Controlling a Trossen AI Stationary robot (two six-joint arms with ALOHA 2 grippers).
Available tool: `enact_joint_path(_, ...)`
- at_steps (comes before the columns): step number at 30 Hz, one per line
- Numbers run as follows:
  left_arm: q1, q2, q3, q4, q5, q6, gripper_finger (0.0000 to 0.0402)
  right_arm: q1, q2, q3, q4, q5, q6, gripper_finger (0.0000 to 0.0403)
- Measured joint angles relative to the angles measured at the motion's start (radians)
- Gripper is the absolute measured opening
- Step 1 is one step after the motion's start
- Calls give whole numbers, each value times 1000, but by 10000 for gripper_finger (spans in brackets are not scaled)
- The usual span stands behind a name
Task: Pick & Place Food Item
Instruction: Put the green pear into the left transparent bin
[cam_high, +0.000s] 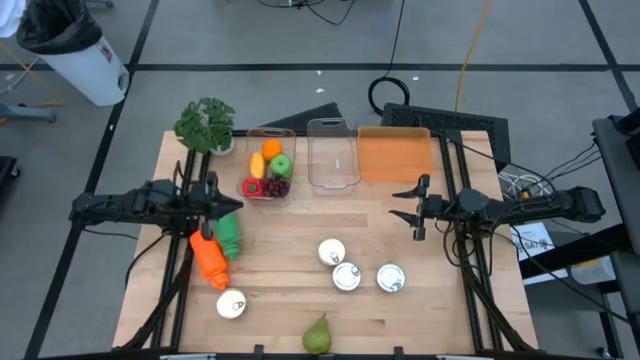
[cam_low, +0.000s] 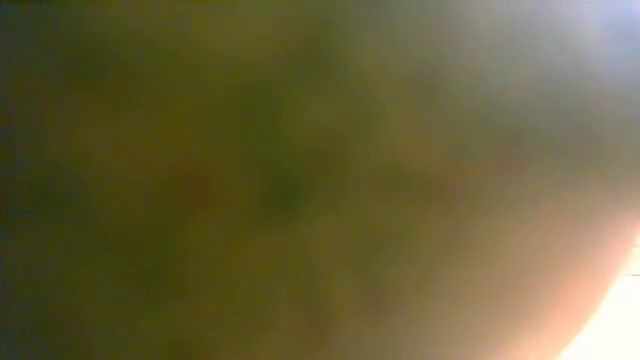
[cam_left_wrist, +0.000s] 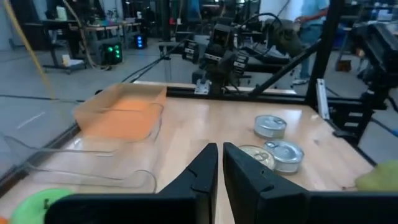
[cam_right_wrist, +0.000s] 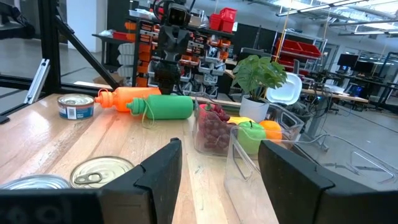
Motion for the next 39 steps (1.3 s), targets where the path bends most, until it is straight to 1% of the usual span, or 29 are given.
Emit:
enact_joint_path(1, 0, 0, 0, -2, 23, 4, 35, 0, 0, 0, 0, 0, 0, 199)
enact_joint_path(5, 0, 0, 0, -1, 169, 29, 35, 0, 0, 0, 0, 0, 0, 199)
enact_joint_path(6, -1, 0, 0, 2, 187, 30, 35, 0, 0, 0, 0, 0, 0, 199)
enact_joint_path(8, 0, 0, 0, 6, 192, 38, 35, 0, 0, 0, 0, 0, 0, 199)
enact_joint_path(11, 0, 0, -1, 6, 155, 44, 35, 0, 0, 0, 0, 0, 0, 199)
enact_joint_path(13, 0, 0, -13, 38, 142, 41, 35, 0, 0, 0, 0, 0, 0, 199)
enact_joint_path(18, 0, 0, -117, 212, 147, 22, 35, 0, 0, 0, 19, 0, 0, 199)
enact_joint_path(20, 0, 0, -155, 229, 148, -6, 35, 0, 0, 0, 48, 0, 3, 199)
enact_joint_path(22, 0, 0, -174, 227, 148, -37, 35, 0, 0, 0, 81, -12, 75, 199)
enact_joint_path(24, 0, 0, -183, 232, 148, -43, 35, 0, 0, 0, 94, -50, 223, 199)
enact_joint_path(26, 0, 0, -186, 232, 147, -43, 35, 1, 0, 0, 116, -65, 345, 199)
enact_joint_path(28, 0, 0, -186, 233, 141, -46, 35, 0, 0, 0, 147, -53, 399, 199)
enact_joint_path(32, 0, 4, -186, 228, 53, -66, 35, 1, 0, 0, 178, -54, 464, 199)
enact_joint_path(34, 0, 9, -186, 226, 24, -58, 35, 0, 0, 0, 180, -56, 537, 199)
enact_joint_path(37, 0, 8, -186, 229, 16, -59, 35, 0, 1, 0, 191, -55, 658, 199)
enact_joint_path(38, 0, 8, -186, 226, 16, -62, 35, 1, 3, 0, 202, -67, 694, 199)
enact_joint_path(39, 0, 8, -186, 226, 16, -64, 35, 2, 8, 0, 222, -103, 714, 199)
